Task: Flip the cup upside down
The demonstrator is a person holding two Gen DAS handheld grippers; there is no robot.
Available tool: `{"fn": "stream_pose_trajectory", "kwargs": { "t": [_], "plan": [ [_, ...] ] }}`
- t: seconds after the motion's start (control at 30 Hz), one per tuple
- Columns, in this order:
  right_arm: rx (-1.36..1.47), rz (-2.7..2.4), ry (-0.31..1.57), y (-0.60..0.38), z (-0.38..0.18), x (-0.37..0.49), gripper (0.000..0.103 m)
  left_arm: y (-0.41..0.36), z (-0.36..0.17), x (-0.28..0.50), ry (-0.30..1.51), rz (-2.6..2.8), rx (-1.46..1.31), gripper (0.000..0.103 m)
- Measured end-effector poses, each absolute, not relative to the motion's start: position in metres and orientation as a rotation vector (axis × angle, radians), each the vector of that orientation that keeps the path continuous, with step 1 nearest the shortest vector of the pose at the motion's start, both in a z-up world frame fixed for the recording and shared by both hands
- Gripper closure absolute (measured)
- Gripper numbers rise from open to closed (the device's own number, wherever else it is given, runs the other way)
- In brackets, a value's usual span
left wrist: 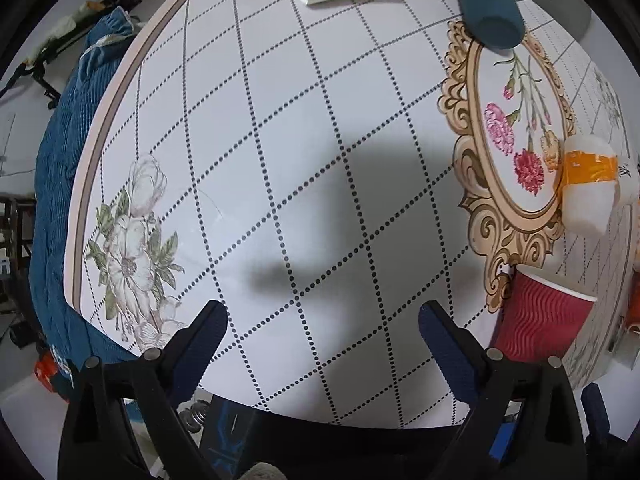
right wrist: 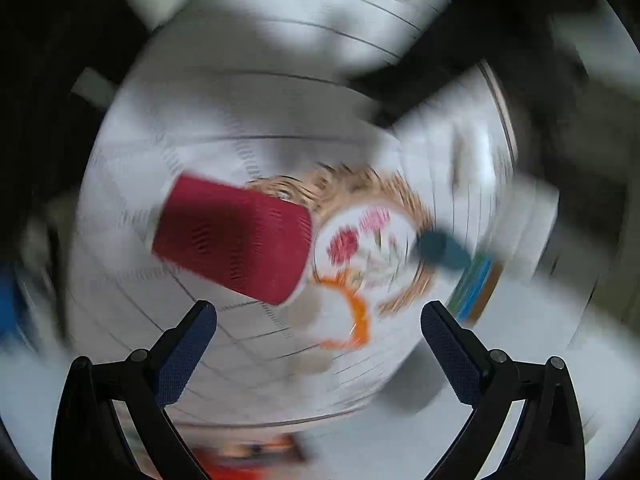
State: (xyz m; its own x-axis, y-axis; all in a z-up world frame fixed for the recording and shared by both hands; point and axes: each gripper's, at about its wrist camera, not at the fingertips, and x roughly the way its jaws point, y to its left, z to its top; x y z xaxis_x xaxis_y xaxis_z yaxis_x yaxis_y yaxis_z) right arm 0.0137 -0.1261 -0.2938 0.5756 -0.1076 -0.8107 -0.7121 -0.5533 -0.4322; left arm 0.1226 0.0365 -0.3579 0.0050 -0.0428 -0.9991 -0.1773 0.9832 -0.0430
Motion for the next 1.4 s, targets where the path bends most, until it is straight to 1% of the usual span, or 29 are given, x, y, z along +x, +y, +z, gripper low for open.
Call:
{"fn": "stream_pose_trajectory", "kwargs": {
  "t": [0.17, 0.27, 0.37, 0.47, 0.63, 0.67, 0.97, 1.0, 1.03, 1.13, 1.2, 1.4],
  "plan": [
    [-2.356, 1.209, 0.385, -0.147, -0.325, -0.015, 0.001, 0.04, -0.369, 0.118, 1.577, 0.125, -0.19, 0.005],
    [-2.46, 1.299, 0.295, -0.151, -0.338, -0.019, 0.003, 0.042, -0.377, 0.116, 1.581, 0.133, -0.186, 0.005],
    [-2.503, 1.348, 0.249, -0.153, -0.349, -0.024, 0.003, 0.043, -0.385, 0.112, 1.587, 0.136, -0.185, 0.005],
    [-2.532, 1.369, 0.226, -0.153, -0.36, -0.025, 0.006, 0.047, -0.392, 0.107, 1.592, 0.134, -0.185, 0.005],
    [-2.57, 1.398, 0.192, -0.149, -0.369, -0.022, 0.006, 0.05, -0.4, 0.101, 1.596, 0.126, -0.164, 0.005],
    [-2.579, 1.4, 0.188, -0.149, -0.37, -0.021, 0.006, 0.051, -0.4, 0.1, 1.663, 0.146, -0.163, 0.005],
    [-2.614, 1.394, 0.162, -0.154, -0.381, -0.011, 0.007, 0.058, -0.396, 0.103, 1.659, 0.134, -0.154, 0.005],
    [-2.621, 1.39, 0.156, -0.156, -0.381, -0.015, 0.009, 0.058, -0.396, 0.103, 1.658, 0.132, -0.154, 0.005],
    [-2.624, 1.388, 0.155, -0.157, -0.384, -0.014, 0.014, 0.058, -0.396, 0.103, 1.658, 0.132, -0.152, 0.005],
    [-2.632, 1.366, 0.172, -0.162, -0.393, -0.017, 0.022, 0.06, -0.397, 0.103, 1.661, 0.129, -0.151, 0.005],
    [-2.63, 1.358, 0.177, -0.158, -0.397, -0.01, 0.025, 0.062, -0.397, 0.103, 1.662, 0.129, -0.151, 0.005],
    [-2.595, 1.358, 0.242, -0.143, -0.398, -0.001, 0.026, 0.061, -0.391, 0.105, 1.66, 0.13, -0.152, 0.005]
  ]
}}
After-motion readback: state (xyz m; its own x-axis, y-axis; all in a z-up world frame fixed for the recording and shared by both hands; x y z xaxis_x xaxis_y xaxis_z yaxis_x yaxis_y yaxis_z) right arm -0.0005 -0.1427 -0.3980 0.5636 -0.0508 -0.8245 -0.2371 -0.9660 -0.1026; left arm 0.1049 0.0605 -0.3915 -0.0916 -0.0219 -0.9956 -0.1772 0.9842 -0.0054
